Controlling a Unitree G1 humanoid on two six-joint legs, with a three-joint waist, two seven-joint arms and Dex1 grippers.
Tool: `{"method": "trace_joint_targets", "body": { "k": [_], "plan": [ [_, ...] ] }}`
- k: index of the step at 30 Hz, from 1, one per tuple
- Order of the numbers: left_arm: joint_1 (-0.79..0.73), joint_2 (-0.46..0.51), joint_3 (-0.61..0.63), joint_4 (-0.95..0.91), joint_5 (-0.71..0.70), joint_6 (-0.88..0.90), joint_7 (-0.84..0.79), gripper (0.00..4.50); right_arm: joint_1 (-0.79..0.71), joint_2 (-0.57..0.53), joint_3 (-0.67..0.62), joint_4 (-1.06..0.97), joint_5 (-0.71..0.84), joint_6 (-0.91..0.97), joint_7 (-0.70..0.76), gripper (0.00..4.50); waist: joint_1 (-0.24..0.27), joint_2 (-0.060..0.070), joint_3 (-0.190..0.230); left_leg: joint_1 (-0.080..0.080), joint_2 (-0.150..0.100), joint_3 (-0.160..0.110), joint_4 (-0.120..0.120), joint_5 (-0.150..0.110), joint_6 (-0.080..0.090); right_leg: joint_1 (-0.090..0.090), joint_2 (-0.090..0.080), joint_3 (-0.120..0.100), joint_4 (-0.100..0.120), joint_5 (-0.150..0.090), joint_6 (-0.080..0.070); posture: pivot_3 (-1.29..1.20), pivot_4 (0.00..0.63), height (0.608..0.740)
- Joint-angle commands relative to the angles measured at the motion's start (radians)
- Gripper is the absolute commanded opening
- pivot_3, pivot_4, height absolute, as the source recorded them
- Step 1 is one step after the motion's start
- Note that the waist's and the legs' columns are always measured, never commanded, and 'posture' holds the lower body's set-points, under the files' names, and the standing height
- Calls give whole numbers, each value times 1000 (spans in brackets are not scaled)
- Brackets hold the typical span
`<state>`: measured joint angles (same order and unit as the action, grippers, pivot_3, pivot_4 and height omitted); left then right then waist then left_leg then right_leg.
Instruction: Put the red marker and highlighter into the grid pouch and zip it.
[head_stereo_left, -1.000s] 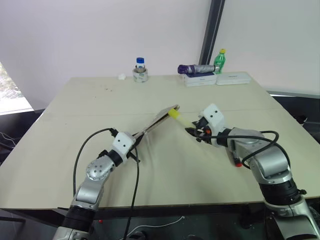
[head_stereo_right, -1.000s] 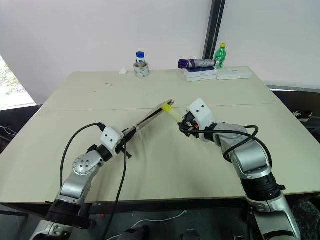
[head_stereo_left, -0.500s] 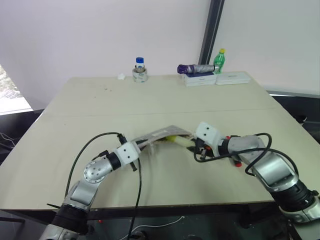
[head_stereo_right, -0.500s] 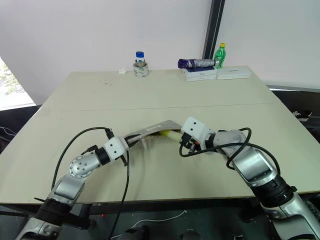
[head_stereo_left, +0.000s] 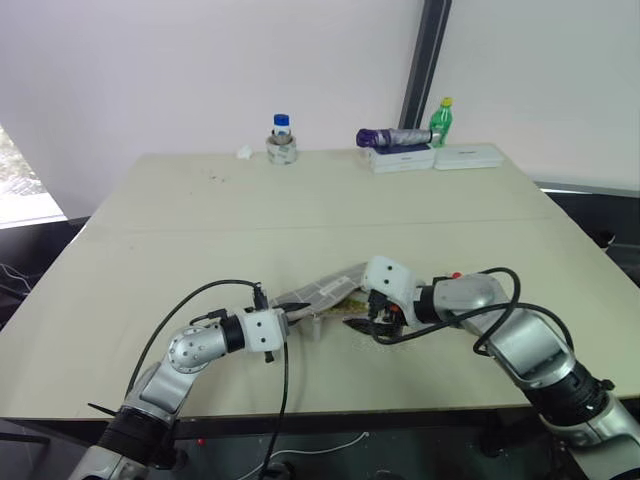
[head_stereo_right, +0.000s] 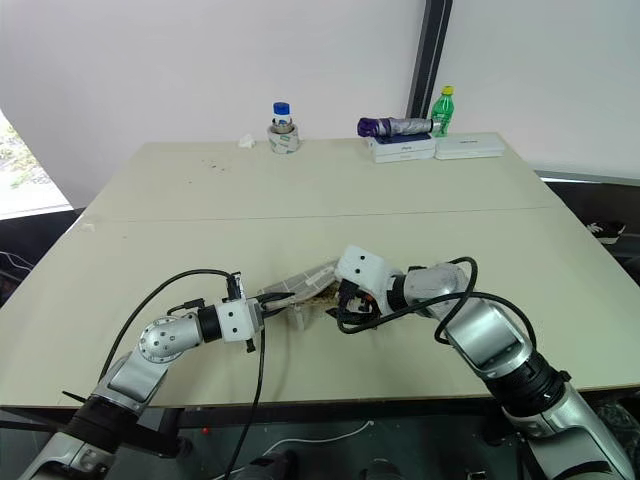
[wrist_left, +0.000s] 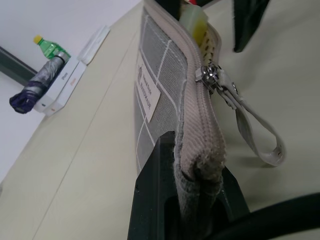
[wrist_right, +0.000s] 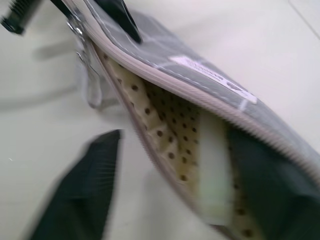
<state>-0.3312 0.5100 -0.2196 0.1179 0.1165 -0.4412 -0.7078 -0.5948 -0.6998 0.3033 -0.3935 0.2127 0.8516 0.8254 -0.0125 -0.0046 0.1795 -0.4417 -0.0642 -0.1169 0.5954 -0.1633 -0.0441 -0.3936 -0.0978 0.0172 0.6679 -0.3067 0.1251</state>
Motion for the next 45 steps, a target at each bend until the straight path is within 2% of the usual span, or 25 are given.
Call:
{"method": "trace_joint_targets", "body": {
  "k": [1,5,10,16,21,22,23,29,32,38,45],
  "plan": [
    [-10,-27,33,-9,-36,67,34,0,2,-37,-130,-65,50,17,9,4412,2,0,0,0,0,0,0,0,0,0,0,0,0,0,0,0,150,736],
    [-25,-91,66,-5,-40,184,120,0,80,-94,-280,-58,107,53,13,4412,3,0,0,0,0,0,1,0,0,2,0,-1,-1,0,1,0,150,736],
    [-55,-183,98,-1,-39,292,230,0,182,-146,-400,86,46,79,-98,4412,1,0,0,0,-1,1,2,0,1,3,0,-2,-1,1,2,0,150,736],
    [-61,-235,80,-9,-41,314,242,0,267,-95,-508,236,25,127,-242,4412,0,0,0,1,-2,2,2,0,1,3,0,-1,-1,1,2,0,150,736],
    [-66,-247,70,-5,-41,310,228,0,301,-41,-548,234,64,174,-277,4412,-1,0,0,1,-4,2,2,0,1,3,0,-1,-1,1,2,0,150,736],
    [-68,-249,69,-3,-43,309,226,0,304,-31,-555,231,71,185,-286,3878,0,0,0,1,-4,2,2,0,1,3,0,-1,-1,2,2,0,150,736],
    [-70,-251,69,-2,-44,308,224,0,305,-22,-561,228,77,194,-292,3587,1,0,0,1,-4,2,2,0,1,4,0,-1,-1,2,2,0,150,736],
    [-77,-254,73,3,-50,304,213,0,301,-10,-572,195,104,228,-316,403,1,0,0,1,-4,2,2,0,1,4,0,-1,-1,2,2,0,150,736],
    [-76,-253,77,0,-61,299,205,0,273,-54,-543,156,93,178,-292,280,1,0,0,1,-4,2,2,0,1,4,0,-1,-1,2,2,0,150,736],
    [-74,-248,77,-9,-73,289,190,0,288,-256,-370,9,-19,-165,-112,280,-1,0,0,1,-4,2,2,0,1,4,0,-2,-1,2,2,0,150,736],
    [-69,-248,72,-25,-84,283,174,0,181,-256,-260,18,-65,-233,-72,280,1,0,0,1,-4,2,3,0,1,4,0,-1,-1,2,2,0,150,736]
  ]
}}
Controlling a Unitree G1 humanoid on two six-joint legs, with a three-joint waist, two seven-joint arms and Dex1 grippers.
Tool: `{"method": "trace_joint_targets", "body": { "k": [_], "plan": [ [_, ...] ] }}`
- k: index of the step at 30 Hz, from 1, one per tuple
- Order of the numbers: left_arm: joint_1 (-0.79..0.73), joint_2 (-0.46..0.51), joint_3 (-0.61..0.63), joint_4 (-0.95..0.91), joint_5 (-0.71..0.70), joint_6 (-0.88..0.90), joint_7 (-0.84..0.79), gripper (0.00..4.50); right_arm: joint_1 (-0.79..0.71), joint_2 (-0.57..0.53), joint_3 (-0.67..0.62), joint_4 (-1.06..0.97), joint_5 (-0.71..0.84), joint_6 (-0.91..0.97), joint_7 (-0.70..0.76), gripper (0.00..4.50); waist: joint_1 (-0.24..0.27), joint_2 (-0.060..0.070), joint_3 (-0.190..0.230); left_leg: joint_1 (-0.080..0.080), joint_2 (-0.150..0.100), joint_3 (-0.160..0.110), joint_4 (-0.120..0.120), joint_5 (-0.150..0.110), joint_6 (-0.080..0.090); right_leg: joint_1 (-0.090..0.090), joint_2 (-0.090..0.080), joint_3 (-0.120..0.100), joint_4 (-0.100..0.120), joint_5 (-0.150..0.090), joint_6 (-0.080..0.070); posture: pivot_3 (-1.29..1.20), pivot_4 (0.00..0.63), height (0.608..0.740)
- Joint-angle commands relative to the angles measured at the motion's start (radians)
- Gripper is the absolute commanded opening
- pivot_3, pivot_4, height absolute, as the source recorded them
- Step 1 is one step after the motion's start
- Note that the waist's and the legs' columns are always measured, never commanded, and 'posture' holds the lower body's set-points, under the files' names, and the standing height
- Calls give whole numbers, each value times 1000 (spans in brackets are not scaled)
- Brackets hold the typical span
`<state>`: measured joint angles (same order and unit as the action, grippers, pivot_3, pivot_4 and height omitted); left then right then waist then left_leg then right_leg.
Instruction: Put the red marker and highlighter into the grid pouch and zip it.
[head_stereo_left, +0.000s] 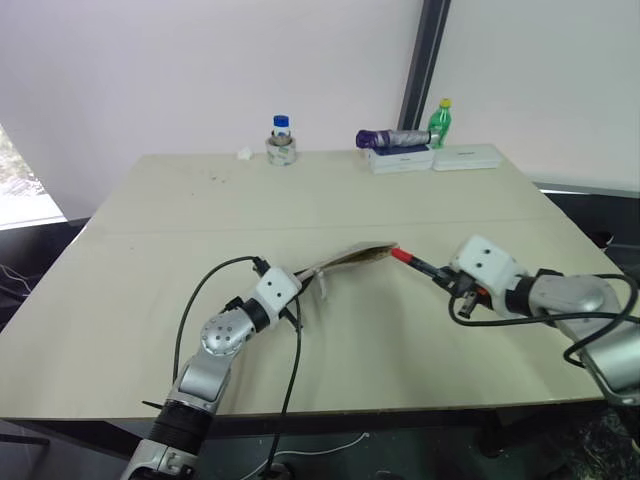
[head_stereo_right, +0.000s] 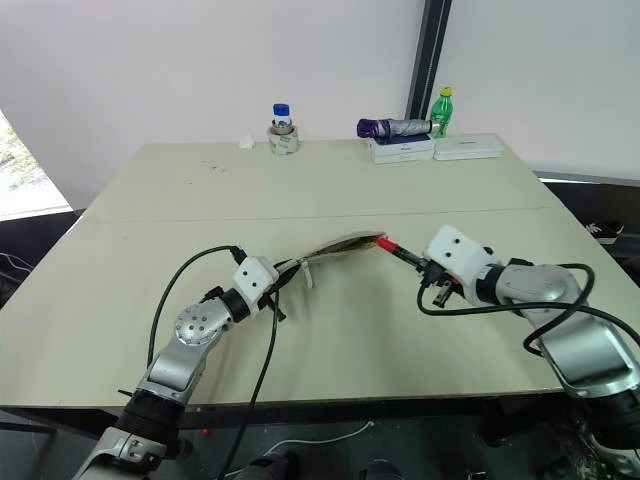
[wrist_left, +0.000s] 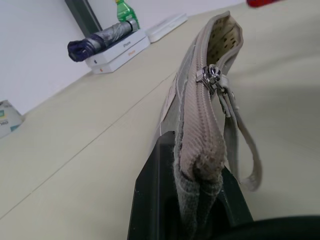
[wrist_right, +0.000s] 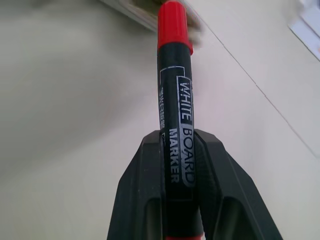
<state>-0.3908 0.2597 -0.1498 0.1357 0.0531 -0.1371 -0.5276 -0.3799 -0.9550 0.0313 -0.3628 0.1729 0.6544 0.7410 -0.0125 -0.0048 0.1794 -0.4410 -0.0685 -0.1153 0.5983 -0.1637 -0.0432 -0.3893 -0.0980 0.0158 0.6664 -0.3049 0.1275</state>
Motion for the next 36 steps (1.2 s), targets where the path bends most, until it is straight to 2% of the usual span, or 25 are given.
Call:
{"method": "trace_joint_targets", "body": {
  "k": [1,10,19,28,32,35,36],
  "plan": [
    [-9,3,1,-44,-20,-22,-8,0,-39,2,20,-9,-32,-39,14,280,2,0,0,0,0,0,0,0,0,0,0,0,0,0,0,0,150,736],
    [-1,16,-17,-56,-15,-44,-39,0,-62,11,80,10,-89,-68,35,280,1,0,0,0,0,-1,0,0,0,0,0,0,0,0,0,0,150,736],
    [12,100,-95,-61,30,-125,-134,0,-108,-34,215,7,-272,-211,109,280,0,0,0,0,0,0,-1,0,0,-1,0,0,0,0,0,0,150,736],
    [-2,112,-123,-60,30,-136,-174,0,-189,59,318,-10,-356,-268,184,280,1,0,0,0,0,-1,-1,0,0,-1,0,0,0,0,0,0,150,736],
    [2,116,-115,-68,25,-129,-177,0,-194,73,295,-7,-360,-258,202,2310,1,0,0,0,0,-2,0,0,0,-1,0,0,0,0,0,0,150,736],
    [12,98,-85,-84,-10,-78,-157,0,-193,70,219,-21,-321,-255,197,3942,1,0,0,0,0,-2,0,0,0,-1,0,0,0,0,0,0,150,736],
    [12,87,-72,-90,-27,-50,-148,0,-194,73,185,-32,-291,-237,202,4365,1,0,0,0,0,-2,0,0,0,-1,-1,1,0,0,0,0,150,736]
  ]
}}
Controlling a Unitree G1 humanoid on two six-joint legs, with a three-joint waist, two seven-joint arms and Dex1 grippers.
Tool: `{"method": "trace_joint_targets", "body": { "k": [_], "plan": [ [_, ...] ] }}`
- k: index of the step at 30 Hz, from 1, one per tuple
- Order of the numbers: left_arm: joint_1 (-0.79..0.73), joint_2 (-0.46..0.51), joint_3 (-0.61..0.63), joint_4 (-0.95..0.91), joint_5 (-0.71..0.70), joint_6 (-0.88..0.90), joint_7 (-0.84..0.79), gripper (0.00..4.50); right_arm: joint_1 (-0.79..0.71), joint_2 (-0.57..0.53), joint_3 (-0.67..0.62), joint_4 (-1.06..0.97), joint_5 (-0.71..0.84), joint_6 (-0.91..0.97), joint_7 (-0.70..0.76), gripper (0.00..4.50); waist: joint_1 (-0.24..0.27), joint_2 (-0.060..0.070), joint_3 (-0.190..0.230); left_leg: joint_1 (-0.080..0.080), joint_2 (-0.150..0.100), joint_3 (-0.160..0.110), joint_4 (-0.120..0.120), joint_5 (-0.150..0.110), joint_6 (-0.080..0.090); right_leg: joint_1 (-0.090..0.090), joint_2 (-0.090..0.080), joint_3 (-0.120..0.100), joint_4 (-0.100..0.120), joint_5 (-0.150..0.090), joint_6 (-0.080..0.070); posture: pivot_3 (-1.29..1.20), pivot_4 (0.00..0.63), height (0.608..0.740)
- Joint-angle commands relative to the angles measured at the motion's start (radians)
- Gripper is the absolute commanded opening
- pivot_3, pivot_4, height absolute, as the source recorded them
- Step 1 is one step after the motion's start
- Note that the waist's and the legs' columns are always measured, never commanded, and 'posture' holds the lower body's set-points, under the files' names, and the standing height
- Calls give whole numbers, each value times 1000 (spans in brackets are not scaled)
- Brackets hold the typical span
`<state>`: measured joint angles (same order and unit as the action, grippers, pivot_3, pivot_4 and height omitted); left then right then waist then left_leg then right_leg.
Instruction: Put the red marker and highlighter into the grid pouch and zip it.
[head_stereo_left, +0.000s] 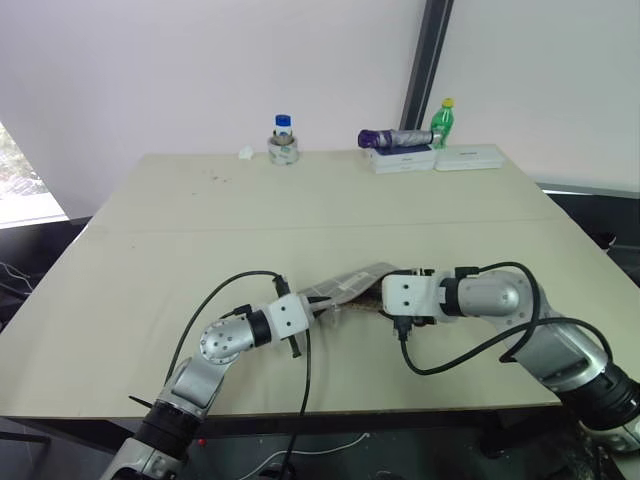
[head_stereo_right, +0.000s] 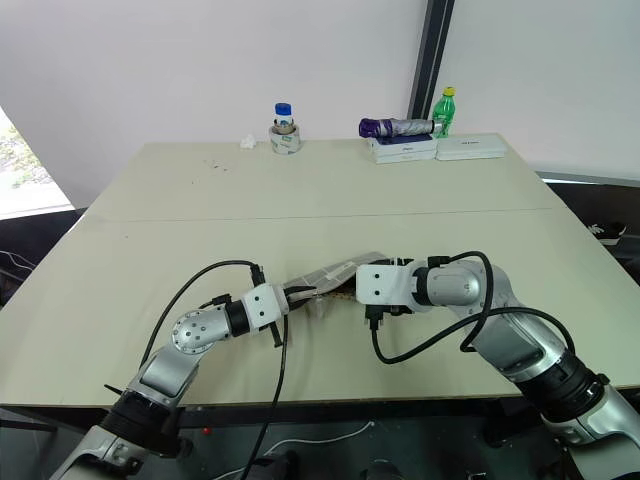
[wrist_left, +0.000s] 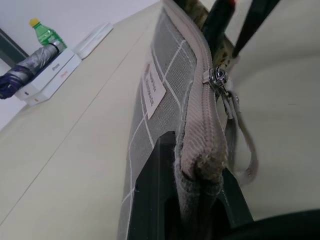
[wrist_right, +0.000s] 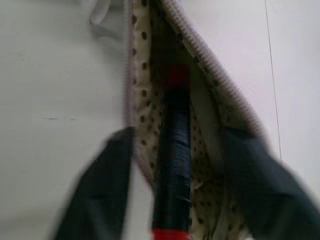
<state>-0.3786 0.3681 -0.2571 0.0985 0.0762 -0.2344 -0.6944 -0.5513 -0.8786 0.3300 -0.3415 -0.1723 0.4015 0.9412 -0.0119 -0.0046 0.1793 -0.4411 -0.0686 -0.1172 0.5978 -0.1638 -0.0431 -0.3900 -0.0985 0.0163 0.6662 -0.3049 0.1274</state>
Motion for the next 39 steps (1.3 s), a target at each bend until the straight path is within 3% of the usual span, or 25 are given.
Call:
{"method": "trace_joint_targets", "body": {
  "k": [1,5,11,20,31,34,39],
  "plan": [
    [-5,-31,47,-57,-64,73,30,0,-24,0,-145,-65,87,36,13,4446,1,0,0,0,0,0,0,0,0,0,0,0,0,0,0,0,150,736],
    [-50,-105,114,-78,-159,245,87,0,-47,43,-327,-130,323,237,54,4446,0,0,0,0,0,-1,0,0,0,0,0,0,0,0,0,0,150,736],
    [-134,-205,176,-85,-272,424,145,0,-8,124,-378,-180,458,414,-26,4446,0,0,0,0,0,-1,1,0,0,1,0,-1,0,0,0,0,150,736],
    [-202,-285,210,-71,-369,537,182,0,-1,390,-328,-120,462,526,-318,4446,-2,0,0,0,-1,-1,1,0,0,0,0,0,1,0,0,0,150,736],
    [-202,-316,206,-98,-400,581,197,0,-39,481,-286,-35,475,469,-403,4446,-6,0,0,0,-1,0,1,0,0,0,0,0,1,0,0,0,150,736],
    [-198,-318,209,-108,-407,588,195,0,-47,496,-283,-13,481,451,-409,3620,-5,0,0,0,-1,0,1,0,0,0,0,0,2,0,0,0,150,736],
    [-194,-313,210,-120,-417,597,197,0,-51,510,-287,-1,493,440,-409,1183,-3,0,0,0,-1,0,1,0,0,0,0,0,1,0,0,0,150,736]
  ]
}}
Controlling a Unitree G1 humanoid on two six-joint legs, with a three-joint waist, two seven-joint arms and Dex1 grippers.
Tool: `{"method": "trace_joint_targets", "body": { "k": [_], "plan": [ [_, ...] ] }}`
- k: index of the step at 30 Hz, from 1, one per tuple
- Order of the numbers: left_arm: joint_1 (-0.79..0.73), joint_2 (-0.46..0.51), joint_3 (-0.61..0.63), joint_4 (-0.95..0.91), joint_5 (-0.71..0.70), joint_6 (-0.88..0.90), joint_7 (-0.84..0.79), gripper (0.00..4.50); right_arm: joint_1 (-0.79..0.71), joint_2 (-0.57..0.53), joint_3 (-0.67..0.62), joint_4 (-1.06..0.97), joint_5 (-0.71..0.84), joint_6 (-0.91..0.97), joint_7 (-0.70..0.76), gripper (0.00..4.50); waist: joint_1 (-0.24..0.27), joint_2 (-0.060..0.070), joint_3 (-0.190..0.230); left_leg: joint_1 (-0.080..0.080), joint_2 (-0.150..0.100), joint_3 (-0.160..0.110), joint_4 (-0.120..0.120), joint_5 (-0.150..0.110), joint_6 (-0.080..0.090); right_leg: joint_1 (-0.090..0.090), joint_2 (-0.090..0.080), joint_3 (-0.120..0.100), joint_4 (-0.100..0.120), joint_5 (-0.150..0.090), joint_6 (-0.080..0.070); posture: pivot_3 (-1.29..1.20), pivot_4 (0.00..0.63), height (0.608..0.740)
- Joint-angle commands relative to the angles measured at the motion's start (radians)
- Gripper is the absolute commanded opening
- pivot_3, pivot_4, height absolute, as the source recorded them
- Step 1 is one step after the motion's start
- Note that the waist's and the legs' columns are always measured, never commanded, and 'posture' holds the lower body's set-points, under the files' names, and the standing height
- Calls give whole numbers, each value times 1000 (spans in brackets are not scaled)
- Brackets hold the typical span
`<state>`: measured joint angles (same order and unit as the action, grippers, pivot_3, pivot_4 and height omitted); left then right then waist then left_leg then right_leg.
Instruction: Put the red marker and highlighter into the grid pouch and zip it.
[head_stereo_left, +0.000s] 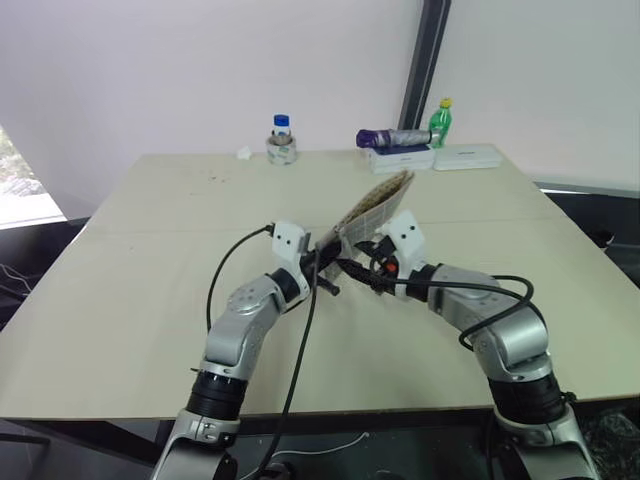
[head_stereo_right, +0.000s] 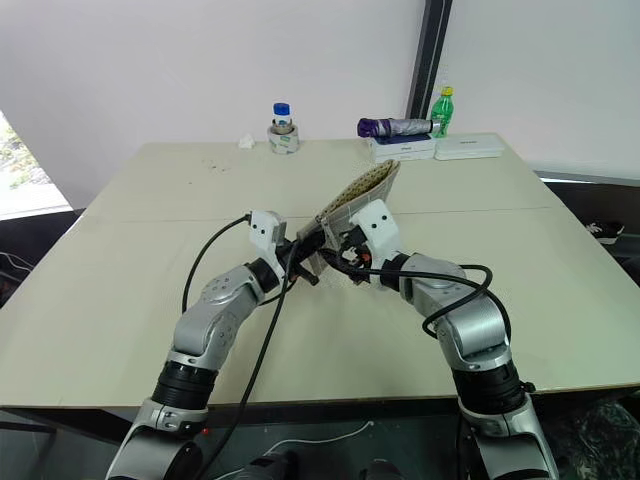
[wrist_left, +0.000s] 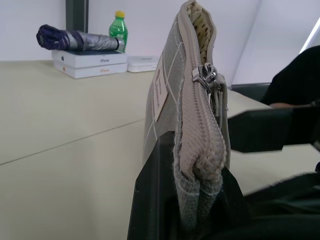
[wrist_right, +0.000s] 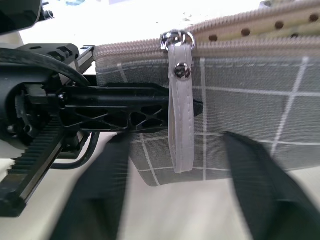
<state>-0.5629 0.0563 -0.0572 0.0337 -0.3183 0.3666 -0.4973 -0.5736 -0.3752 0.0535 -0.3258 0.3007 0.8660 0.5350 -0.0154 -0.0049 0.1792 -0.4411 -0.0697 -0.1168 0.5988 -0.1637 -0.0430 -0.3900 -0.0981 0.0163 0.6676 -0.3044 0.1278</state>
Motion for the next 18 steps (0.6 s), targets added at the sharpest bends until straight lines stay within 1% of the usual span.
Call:
{"method": "trace_joint_targets", "body": {
  "k": [1,2,3,7,10,15,18],
  "plan": [
    [-8,-1,11,-57,-24,-3,1,0,-29,7,-14,-18,22,-23,-3,740,0,0,0,0,0,0,0,0,0,0,0,0,0,0,0,0,150,736],
    [-7,2,12,-57,-23,-3,1,0,-31,5,-20,-20,24,-23,-3,199,0,0,0,0,0,0,0,0,0,0,0,0,0,0,0,0,150,736],
    [-6,4,12,-56,-22,-4,0,0,-33,1,-27,-23,27,-22,-4,93,0,0,0,0,0,0,0,0,0,0,0,0,0,0,0,0,150,736],
    [-1,28,13,-48,-8,-19,-8,0,-46,-31,-61,-24,28,-25,-9,93,0,0,0,0,0,0,0,0,0,0,0,0,0,0,0,0,150,736],
    [9,74,6,-27,27,-56,-28,0,-78,-101,-121,11,10,-42,-17,93,0,0,0,0,0,0,0,0,0,0,0,0,0,0,0,0,150,736],
    [31,150,-24,6,98,-142,-66,0,-111,-195,-177,80,-14,-86,-36,93,1,0,0,0,0,1,0,0,0,0,0,0,0,0,0,0,150,736],
    [55,204,-39,29,138,-203,-99,0,-136,-247,-212,161,-51,-108,-73,93,1,0,0,0,0,2,-1,0,0,0,0,0,-1,0,0,0,150,736]
  ]
}}
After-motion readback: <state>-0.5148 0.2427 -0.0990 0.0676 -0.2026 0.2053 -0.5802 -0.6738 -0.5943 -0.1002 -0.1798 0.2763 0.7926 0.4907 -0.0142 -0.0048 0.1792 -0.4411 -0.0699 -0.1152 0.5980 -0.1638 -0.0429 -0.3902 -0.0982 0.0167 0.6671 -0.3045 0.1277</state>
